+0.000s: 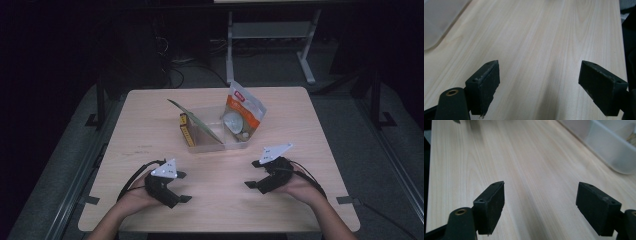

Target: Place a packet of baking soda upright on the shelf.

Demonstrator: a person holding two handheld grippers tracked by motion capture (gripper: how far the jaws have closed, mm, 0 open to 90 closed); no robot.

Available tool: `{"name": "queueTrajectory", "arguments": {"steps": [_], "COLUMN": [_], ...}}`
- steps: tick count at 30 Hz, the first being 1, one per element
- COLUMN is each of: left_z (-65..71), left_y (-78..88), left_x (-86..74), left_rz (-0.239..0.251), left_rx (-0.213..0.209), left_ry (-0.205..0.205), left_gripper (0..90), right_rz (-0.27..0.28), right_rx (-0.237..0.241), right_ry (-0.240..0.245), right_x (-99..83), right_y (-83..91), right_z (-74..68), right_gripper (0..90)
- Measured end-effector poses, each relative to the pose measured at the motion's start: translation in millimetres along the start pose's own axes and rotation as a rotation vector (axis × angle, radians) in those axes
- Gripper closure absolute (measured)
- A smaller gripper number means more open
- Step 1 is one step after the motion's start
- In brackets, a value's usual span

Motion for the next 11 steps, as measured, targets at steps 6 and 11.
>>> {"name": "queueTrajectory", "arguments": {"steps": [6, 11], "left_z": [1.3, 1.7], "left_y": [-4.0, -4.6], "left_x": [-2.7, -2.8], "left_rz": [-0.026, -0.028], "left_rx": [0.002, -0.003], "left_ry": [-0.013, -0.018], "left_gripper": [16.8, 16.8], "right_rz": [-0.033, -0.026], "right_rx": [-0.004, 0.007], "right_ry": [0.055, 0.064], "right_x": [-4.4, -3.2], "right_y": [-5.3, -5.7], "right_z": [-3.2, -5.6], "right_gripper": [22.9, 22.9]}}
Point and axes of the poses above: each handheld gripper's, and its own axes: y roughly backward along the jaws, x roughly out of its top, z roughly to its right, the point moved 10 cm from there along -y, roughly forward along the jaws, and after that the axes turned 9 degrees about -x, right-handed, at the moved point
